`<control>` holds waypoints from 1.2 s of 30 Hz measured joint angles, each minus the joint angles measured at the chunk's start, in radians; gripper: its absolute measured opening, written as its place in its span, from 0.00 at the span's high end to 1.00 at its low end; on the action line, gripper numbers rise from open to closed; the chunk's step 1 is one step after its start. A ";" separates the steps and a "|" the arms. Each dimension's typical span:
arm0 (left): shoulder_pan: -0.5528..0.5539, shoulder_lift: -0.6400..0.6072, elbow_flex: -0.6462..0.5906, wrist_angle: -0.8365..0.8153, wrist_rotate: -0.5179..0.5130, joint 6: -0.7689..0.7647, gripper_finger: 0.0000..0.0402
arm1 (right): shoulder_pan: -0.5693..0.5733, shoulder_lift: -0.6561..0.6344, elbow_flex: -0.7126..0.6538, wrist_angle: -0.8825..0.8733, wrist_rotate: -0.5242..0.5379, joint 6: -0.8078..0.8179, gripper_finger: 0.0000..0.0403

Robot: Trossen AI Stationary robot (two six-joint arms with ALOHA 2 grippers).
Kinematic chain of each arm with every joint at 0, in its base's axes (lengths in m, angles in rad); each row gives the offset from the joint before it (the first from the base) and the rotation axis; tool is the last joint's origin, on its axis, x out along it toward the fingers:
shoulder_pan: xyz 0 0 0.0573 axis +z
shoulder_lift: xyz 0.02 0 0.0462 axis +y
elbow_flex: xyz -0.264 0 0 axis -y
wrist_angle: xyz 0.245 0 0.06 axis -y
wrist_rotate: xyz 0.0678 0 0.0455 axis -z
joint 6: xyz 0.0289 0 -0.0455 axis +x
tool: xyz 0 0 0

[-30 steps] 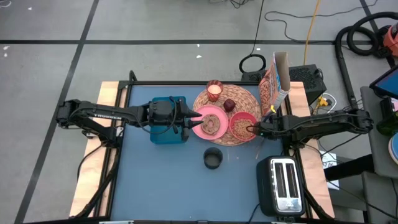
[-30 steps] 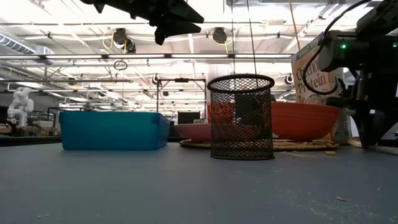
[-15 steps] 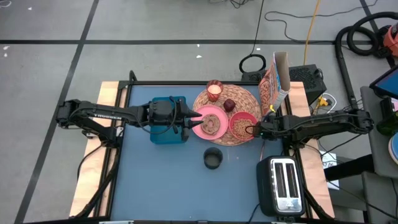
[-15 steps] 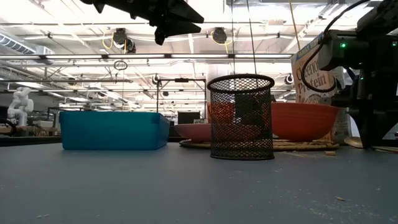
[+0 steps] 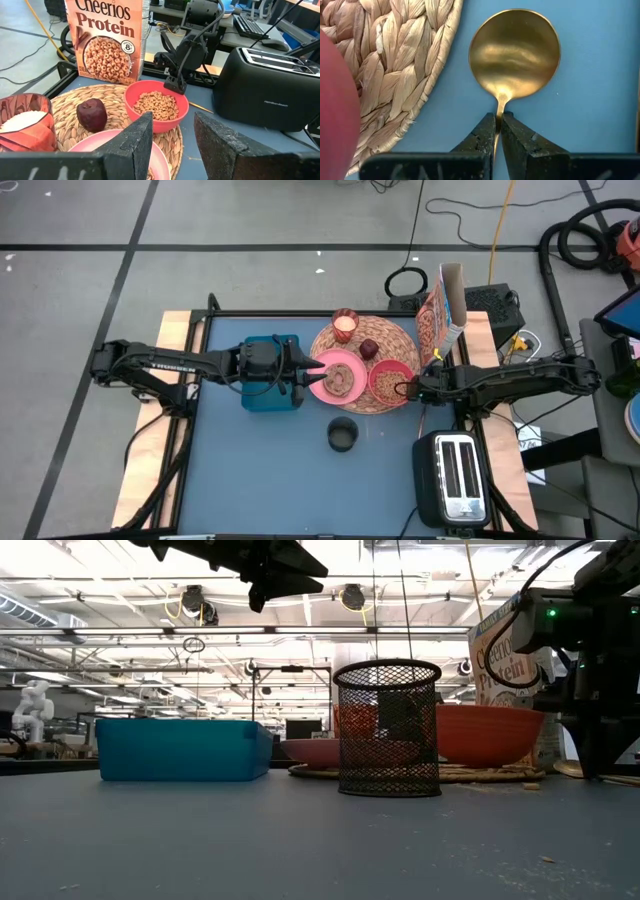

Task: Arrange a breakfast setting
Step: Put the gold spoon to the right side of the pink bowl on the brown placemat

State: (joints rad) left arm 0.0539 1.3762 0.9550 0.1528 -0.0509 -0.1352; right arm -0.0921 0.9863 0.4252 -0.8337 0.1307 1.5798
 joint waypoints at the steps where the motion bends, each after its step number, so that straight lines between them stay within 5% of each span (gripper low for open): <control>1: 0.000 0.000 0.000 0.000 0.000 0.000 0.63 | 0.000 0.000 0.000 0.000 0.000 -0.001 0.96; 22: 0.000 0.000 0.000 0.000 0.000 0.000 0.63 | 0.000 0.000 0.000 -0.003 0.000 0.028 0.77; 36: 0.000 0.000 0.000 0.000 0.000 0.000 0.63 | 0.000 0.000 -0.001 -0.009 -0.001 0.031 0.92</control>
State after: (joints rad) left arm 0.0536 1.3762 0.9550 0.1528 -0.0511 -0.1352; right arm -0.0917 0.9867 0.4240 -0.8426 0.1298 1.6105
